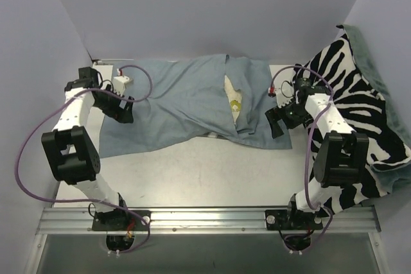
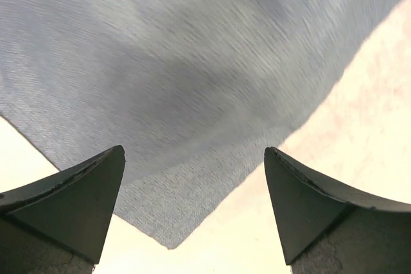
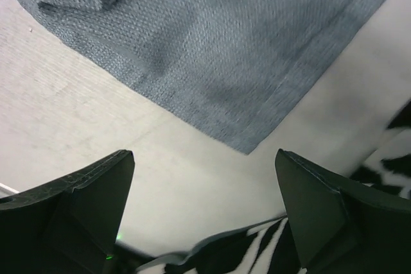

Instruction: Put the pillow into the pillowcase

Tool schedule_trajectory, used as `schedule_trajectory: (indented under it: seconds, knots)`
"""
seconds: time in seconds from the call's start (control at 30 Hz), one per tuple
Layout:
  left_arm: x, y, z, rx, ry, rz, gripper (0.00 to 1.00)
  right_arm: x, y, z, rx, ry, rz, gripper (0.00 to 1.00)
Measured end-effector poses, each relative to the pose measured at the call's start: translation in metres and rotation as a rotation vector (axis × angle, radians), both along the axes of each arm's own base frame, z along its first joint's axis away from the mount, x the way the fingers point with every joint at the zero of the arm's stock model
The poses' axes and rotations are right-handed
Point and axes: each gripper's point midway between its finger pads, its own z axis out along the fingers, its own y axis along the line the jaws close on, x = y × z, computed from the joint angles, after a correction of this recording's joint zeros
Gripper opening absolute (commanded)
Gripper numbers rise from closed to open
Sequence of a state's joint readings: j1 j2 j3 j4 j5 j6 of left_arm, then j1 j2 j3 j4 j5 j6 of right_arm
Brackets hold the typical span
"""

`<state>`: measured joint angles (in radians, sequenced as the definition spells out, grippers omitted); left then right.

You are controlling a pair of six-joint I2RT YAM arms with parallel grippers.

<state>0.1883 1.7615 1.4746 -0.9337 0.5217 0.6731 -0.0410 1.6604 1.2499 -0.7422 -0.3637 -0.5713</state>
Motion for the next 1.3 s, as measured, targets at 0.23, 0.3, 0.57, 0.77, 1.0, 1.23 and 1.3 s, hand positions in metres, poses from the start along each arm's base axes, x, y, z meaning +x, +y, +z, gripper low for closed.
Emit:
schedule_trajectory:
  seconds: [0.23, 0.3, 0.57, 0.77, 1.0, 1.23, 1.3]
  knots:
    - [-0.074, -0.001, -0.045, 0.081, 0.120, -0.163, 0.98, 0.016, 0.033, -0.016, -0.054, -0.107, 0.263, 0.98]
    - [-0.088, 0.006, -0.057, 0.097, 0.162, -0.168, 0.98, 0.012, 0.041, -0.030, -0.069, -0.096, 0.324, 0.98]
    - [-0.109, 0.027, -0.082, 0.174, 0.225, -0.188, 0.97, 0.002, 0.037, -0.078, -0.159, -0.028, 0.406, 0.69]
    - [-0.119, 0.040, -0.106, 0.229, 0.273, -0.194, 0.72, 0.005, 0.033, -0.077, -0.193, -0.032, 0.415, 0.00]
    - [-0.089, 0.063, -0.109, 0.244, 0.253, -0.112, 0.00, 0.005, 0.018, -0.070, -0.198, -0.021, 0.351, 0.00]
    - [-0.031, 0.068, -0.053, 0.118, 0.070, 0.000, 0.00, 0.055, 0.003, 0.015, -0.182, -0.224, 0.193, 0.00]
    - [-0.011, 0.069, -0.029, 0.100, -0.009, 0.012, 0.19, 0.067, 0.000, 0.035, -0.181, -0.278, 0.168, 0.00]
